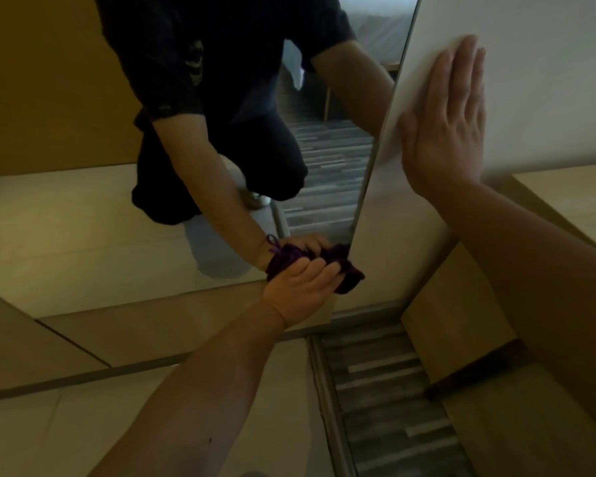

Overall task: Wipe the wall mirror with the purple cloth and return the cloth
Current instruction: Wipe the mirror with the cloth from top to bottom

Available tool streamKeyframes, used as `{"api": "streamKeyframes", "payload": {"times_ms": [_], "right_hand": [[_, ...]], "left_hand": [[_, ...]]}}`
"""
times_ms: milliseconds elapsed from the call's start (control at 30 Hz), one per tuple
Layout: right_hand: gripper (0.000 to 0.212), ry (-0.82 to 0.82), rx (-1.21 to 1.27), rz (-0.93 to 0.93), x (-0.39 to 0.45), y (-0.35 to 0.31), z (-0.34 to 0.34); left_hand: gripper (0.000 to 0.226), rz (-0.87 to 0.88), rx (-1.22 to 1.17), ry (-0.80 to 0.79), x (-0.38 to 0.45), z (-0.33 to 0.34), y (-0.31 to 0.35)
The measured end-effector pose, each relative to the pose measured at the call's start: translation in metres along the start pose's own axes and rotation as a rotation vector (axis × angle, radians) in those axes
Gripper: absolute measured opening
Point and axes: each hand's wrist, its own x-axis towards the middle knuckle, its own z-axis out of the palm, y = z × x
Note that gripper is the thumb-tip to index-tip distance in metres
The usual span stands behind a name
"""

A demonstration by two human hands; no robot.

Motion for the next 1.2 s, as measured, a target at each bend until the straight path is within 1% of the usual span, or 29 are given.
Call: {"api": "streamKeyframes", "payload": {"times_ms": [167, 300, 433, 600, 767, 833, 967, 1100, 1200], "right_hand": [[0.068, -0.022, -0.005, 0.011, -0.002, 0.000, 0.001], [0.068, -0.019, -0.006, 0.010, 0.000, -0.001, -0.001], [0.068, -0.023, -0.017, 0.011, 0.000, -0.001, 0.001], [0.067, -0.048, -0.007, 0.031, 0.000, 0.000, -0.001], [0.067, -0.079, 0.004, 0.034, -0.001, -0.002, -0.005], [0.068, -0.095, 0.013, 0.041, -0.001, -0.003, -0.007], [0.069, -0.139, 0.026, 0.059, -0.001, -0.005, -0.012], [0.069, -0.197, 0.041, 0.084, -0.001, -0.009, -0.021], [0.068, -0.246, 0.048, 0.111, 0.000, -0.014, -0.028]], "left_hand": [[0.034, 0.010, -0.023, -0.031, -0.001, -0.006, 0.001], [0.036, 0.074, -0.041, -0.169, -0.012, -0.007, 0.003], [0.045, 0.106, -0.086, -0.324, -0.030, -0.011, 0.004], [0.043, 0.098, -0.142, -0.408, -0.033, -0.024, 0.002], [0.042, 0.081, -0.132, -0.436, -0.043, -0.045, -0.011], [0.039, 0.081, -0.127, -0.416, -0.049, -0.054, -0.019], [0.038, 0.064, -0.109, -0.382, -0.050, -0.083, -0.036], [0.041, 0.045, -0.075, -0.378, -0.047, -0.115, -0.053], [0.039, 0.027, -0.063, -0.360, -0.043, -0.137, -0.066]]}}
